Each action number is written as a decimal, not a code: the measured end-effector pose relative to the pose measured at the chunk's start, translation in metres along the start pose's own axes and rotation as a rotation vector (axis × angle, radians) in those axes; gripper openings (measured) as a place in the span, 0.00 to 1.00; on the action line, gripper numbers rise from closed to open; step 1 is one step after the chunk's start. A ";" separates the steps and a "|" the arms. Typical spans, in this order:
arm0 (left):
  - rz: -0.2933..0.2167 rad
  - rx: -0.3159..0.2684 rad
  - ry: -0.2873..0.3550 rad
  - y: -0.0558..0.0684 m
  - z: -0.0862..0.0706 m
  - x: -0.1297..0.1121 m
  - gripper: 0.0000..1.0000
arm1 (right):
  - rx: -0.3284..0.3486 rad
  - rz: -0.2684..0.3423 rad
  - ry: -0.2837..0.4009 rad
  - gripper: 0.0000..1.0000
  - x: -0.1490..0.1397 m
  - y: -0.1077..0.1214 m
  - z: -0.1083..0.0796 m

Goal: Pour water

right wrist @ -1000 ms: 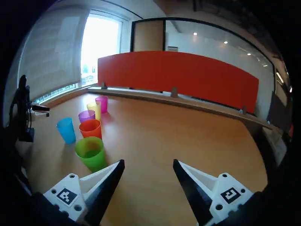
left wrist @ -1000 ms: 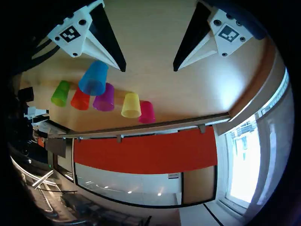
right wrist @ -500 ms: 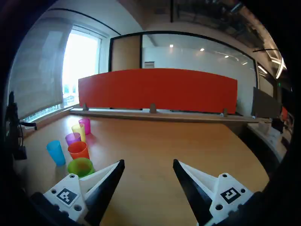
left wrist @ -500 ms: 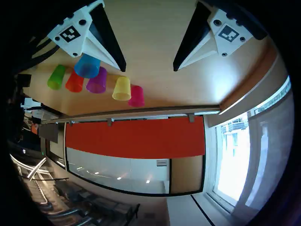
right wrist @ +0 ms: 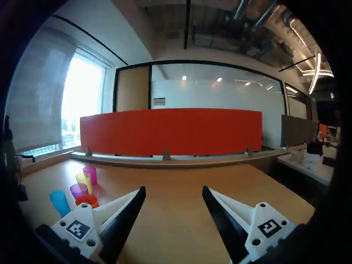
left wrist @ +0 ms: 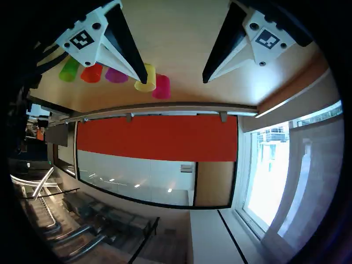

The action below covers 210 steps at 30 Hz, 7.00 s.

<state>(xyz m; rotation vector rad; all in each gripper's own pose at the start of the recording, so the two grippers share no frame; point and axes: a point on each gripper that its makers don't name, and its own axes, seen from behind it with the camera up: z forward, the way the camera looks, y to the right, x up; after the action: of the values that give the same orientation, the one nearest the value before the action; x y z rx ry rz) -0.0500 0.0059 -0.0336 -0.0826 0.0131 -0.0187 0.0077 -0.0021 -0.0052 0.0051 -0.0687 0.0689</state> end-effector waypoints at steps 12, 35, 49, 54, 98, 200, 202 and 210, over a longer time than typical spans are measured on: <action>0.010 0.079 0.083 -0.010 -0.003 0.018 0.93 | -0.044 0.066 0.060 0.99 0.015 0.011 -0.002; -0.036 0.149 0.121 -0.010 0.013 0.005 0.93 | -0.114 -0.045 0.053 0.99 0.032 0.017 -0.006; -0.030 0.175 0.130 -0.011 0.011 -0.016 0.93 | -0.127 -0.010 0.080 0.99 0.048 0.024 -0.008; -0.038 0.175 0.126 -0.012 0.013 -0.025 0.93 | -0.127 -0.004 0.081 1.00 0.045 0.024 -0.009; 0.027 0.192 0.064 -0.012 0.021 -0.051 0.93 | -0.106 -0.019 0.091 0.99 0.050 0.015 -0.014; 0.027 0.192 0.064 -0.012 0.021 -0.052 0.93 | -0.053 -0.022 0.051 0.99 -0.054 0.014 0.010; 0.028 0.193 0.064 -0.012 0.021 -0.052 0.93 | -0.053 -0.022 0.051 0.99 -0.054 0.014 0.010; 0.027 0.192 0.064 -0.012 0.020 -0.052 0.93 | -0.053 -0.022 0.051 0.99 -0.054 0.014 0.010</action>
<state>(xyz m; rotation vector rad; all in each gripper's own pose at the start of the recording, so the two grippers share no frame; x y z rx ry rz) -0.1015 -0.0037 -0.0115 0.1107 0.0763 0.0048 -0.0481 0.0081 0.0008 -0.0487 -0.0192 0.0456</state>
